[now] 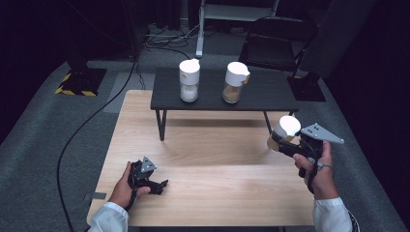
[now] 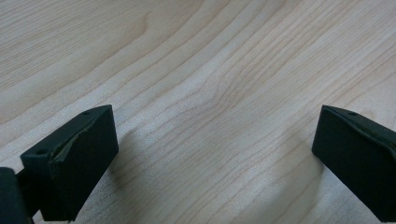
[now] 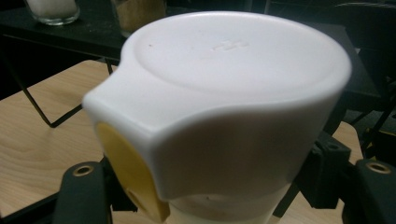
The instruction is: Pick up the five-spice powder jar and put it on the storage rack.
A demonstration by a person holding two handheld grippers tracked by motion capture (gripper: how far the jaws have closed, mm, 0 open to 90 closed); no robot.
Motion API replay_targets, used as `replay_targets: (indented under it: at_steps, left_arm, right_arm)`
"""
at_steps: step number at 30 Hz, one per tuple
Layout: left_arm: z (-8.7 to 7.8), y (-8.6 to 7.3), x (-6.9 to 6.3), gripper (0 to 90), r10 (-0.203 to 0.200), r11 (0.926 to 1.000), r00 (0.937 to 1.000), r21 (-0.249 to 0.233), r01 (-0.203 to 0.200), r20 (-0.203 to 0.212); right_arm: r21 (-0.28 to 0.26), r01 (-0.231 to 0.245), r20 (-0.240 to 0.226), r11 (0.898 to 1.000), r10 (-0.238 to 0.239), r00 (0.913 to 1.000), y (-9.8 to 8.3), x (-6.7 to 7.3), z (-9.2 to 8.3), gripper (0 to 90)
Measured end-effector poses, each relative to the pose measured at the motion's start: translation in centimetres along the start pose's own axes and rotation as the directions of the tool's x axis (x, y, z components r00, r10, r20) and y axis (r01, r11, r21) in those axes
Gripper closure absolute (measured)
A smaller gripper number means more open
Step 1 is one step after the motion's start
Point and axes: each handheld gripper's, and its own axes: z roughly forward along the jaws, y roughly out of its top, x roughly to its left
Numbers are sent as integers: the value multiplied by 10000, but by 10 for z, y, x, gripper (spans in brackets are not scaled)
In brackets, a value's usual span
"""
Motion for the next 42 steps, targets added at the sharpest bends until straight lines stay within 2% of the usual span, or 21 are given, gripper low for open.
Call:
replay_targets:
  at_steps: [9, 28, 33, 42]
  left_arm:
    - [0, 0, 0, 0, -2, 10000, 10000, 3, 2, -9]
    - [0, 0, 0, 0, -5, 10000, 10000, -1, 5, 2]
    - [0, 0, 0, 0, -3, 10000, 10000, 0, 3, -7]
    - [0, 0, 0, 0, -3, 10000, 10000, -1, 3, -5]
  right_arm:
    - [-302, 27, 124, 9995, -24, 9999, 25, -1, 2, 298]
    - [-566, 238, 361, 9981, -217, 9991, 61, 1, 12, 298]
    - [-655, 367, 548, 9972, -331, 9979, 76, 5, 18, 298]
    - [-779, 362, 818, 9963, -298, 9962, 90, 6, 31, 298]
